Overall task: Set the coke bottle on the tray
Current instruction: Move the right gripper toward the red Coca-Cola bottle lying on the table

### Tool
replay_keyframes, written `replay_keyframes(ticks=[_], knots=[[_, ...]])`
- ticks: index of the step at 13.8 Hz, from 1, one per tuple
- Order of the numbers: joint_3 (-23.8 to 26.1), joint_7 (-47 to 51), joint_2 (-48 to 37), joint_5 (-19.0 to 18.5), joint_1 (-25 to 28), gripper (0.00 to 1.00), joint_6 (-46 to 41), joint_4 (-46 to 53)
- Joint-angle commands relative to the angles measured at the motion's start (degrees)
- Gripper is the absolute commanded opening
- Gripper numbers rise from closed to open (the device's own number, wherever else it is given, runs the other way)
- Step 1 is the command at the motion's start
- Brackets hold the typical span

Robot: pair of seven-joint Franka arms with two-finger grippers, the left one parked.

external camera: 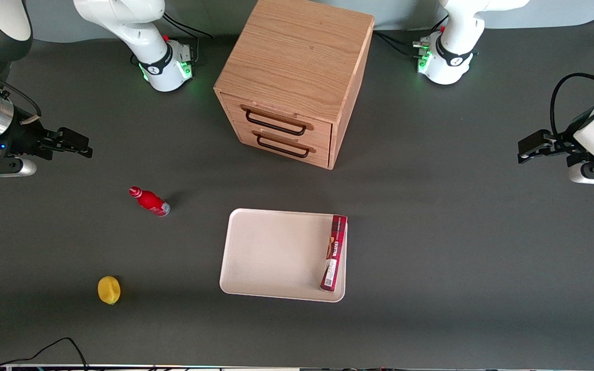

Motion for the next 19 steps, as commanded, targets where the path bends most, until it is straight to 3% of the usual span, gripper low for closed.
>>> replay_keyframes(ticks=[1, 7, 16, 19], knots=[[-1.4, -0.2, 1.0, 0.9, 0.5, 1.00, -1.5, 2.0], [-0.8, 2.8, 3.9, 0.9, 0.3, 1.00, -0.4, 0.6], [3.2, 5.6, 3.2, 0.9, 0.2, 1.00, 27.2, -20.8], [3.2, 5.0, 2.9, -0.4, -0.1, 1.00, 32.8, -26.3]])
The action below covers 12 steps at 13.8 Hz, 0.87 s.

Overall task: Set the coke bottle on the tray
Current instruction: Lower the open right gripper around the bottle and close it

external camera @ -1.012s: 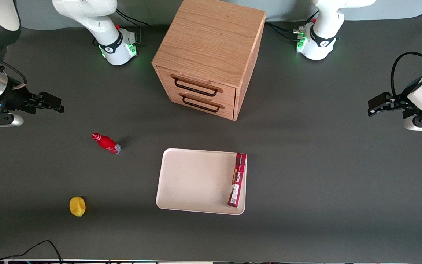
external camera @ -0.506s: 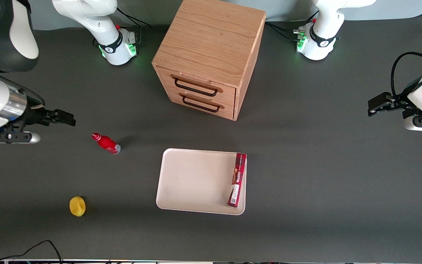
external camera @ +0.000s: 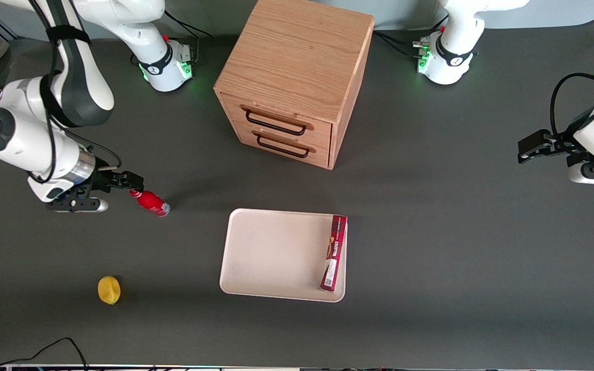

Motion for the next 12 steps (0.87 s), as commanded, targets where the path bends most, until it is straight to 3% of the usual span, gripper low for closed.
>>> replay_keyframes(ticks=[1, 4, 8, 10, 12], knots=[[-0.1, 0.2, -2.9, -0.5, -1.0, 1.00, 5.0, -6.3], [-0.1, 0.1, -3.1, -0.9, -1.1, 1.00, 8.5, -9.1], [-0.1, 0.1, -3.2, -1.8, -1.1, 0.87, 11.2, -11.8], [-0.1, 0.1, -3.5, -1.8, -1.3, 0.73, 11.3, -12.0], [-0.1, 0.0, -3.6, -1.8, -1.3, 0.36, 11.3, -12.0]])
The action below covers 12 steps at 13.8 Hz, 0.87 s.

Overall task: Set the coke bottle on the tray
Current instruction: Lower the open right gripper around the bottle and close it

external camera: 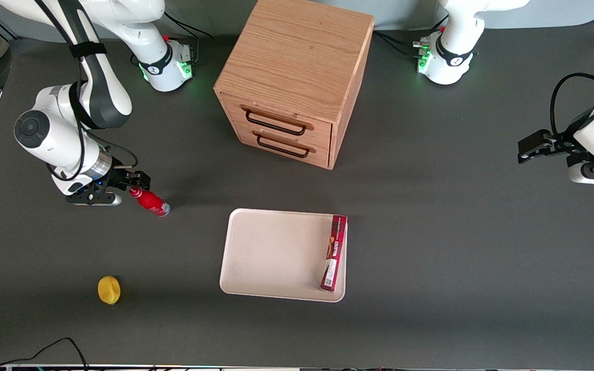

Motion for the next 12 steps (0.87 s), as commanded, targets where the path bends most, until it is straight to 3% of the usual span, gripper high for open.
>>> replay_keyframes(ticks=[1, 2, 3, 9, 12], knots=[[0.0, 0.0, -1.9, -0.9, -0.3, 0.19, 1.1, -1.6], [0.0, 0.0, -1.9, -1.0, -0.3, 0.05, 1.1, -1.6], [0.0, 0.0, -1.8, -1.2, -0.3, 0.00, 1.1, -1.6], [0.0, -0.6, -2.7, -1.9, -0.4, 0.00, -0.2, -1.0], [0.0, -0.7, -4.1, -1.9, -0.9, 0.00, -9.1, 4.6]])
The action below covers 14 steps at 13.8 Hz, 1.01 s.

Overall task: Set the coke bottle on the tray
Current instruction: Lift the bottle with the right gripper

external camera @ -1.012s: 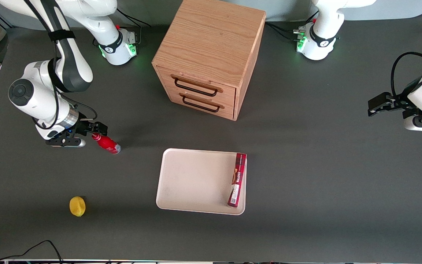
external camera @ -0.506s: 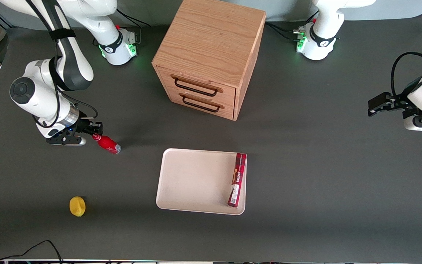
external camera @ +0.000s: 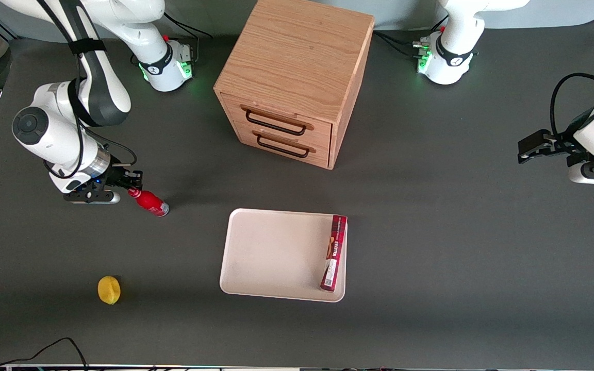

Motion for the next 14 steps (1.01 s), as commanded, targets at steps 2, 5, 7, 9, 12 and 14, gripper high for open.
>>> replay_keyframes(ticks=[2, 5, 7, 9, 12, 14], knots=[[0.1, 0.0, -3.0, -0.8, -0.8, 0.00, -14.5, 10.1], [0.1, 0.9, -1.7, -0.4, -0.6, 0.00, -29.4, 24.6], [0.1, 1.1, 0.3, -0.2, -0.7, 0.00, -37.8, 34.1], [0.1, 1.8, 3.5, -0.2, -0.8, 0.00, -44.5, 43.4], [0.1, 3.5, 9.4, -0.2, -0.4, 0.00, -47.4, 51.8], [0.2, 6.5, 13.5, -0.5, 0.5, 0.00, -47.4, 54.9]])
